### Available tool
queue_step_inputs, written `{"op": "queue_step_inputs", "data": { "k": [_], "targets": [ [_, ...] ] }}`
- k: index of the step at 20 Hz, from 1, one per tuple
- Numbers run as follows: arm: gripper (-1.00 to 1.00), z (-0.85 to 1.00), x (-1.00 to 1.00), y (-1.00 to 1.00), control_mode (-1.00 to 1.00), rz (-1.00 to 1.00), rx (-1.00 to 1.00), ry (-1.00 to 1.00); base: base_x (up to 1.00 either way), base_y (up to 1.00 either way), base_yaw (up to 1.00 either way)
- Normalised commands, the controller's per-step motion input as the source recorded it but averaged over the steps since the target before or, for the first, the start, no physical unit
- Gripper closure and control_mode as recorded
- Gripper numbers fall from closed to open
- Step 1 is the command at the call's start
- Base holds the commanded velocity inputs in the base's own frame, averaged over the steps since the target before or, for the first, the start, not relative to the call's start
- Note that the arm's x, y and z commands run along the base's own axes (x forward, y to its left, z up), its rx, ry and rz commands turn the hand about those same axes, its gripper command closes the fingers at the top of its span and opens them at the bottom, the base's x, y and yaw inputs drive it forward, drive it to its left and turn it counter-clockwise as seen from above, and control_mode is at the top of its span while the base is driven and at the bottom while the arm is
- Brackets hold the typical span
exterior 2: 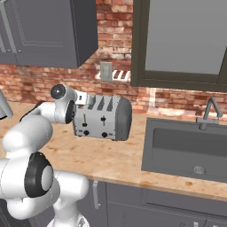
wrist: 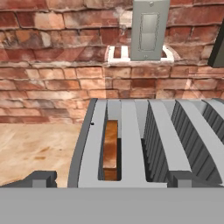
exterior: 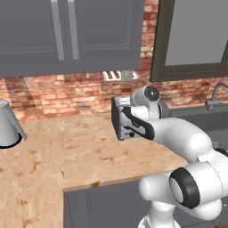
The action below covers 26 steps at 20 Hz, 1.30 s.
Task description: Start the toaster. Once the lever pops up, take the bread to the plate on the dining counter.
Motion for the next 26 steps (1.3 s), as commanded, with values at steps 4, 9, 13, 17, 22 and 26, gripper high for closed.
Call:
{"op": "queue_step_inputs", "data": {
  "k": [4,9,13,17,22,26],
  "targets": [
    [-1.00,0.00,0.00,0.00,-1.00,0.00,0.00,0.00,0.00,0.00,0.00],
    [-1.00,0.00,0.00,0.00,-1.00,0.00,0.00,0.00,0.00,0.00,0.00],
    [-1.00,0.00,0.00,0.00,-1.00,0.00,0.00,0.00,0.00,0.00,0.00],
    [-1.00,0.00,0.00,0.00,-1.00,0.00,0.00,0.00,0.00,0.00,0.00],
    [-1.00,0.00,0.00,0.00,-1.00,0.00,0.00,0.00,0.00,0.00,0.00],
    [-1.00,0.00,0.00,0.00,-1.00,0.00,0.00,0.00,0.00,0.00,0.00]
  ]
}}
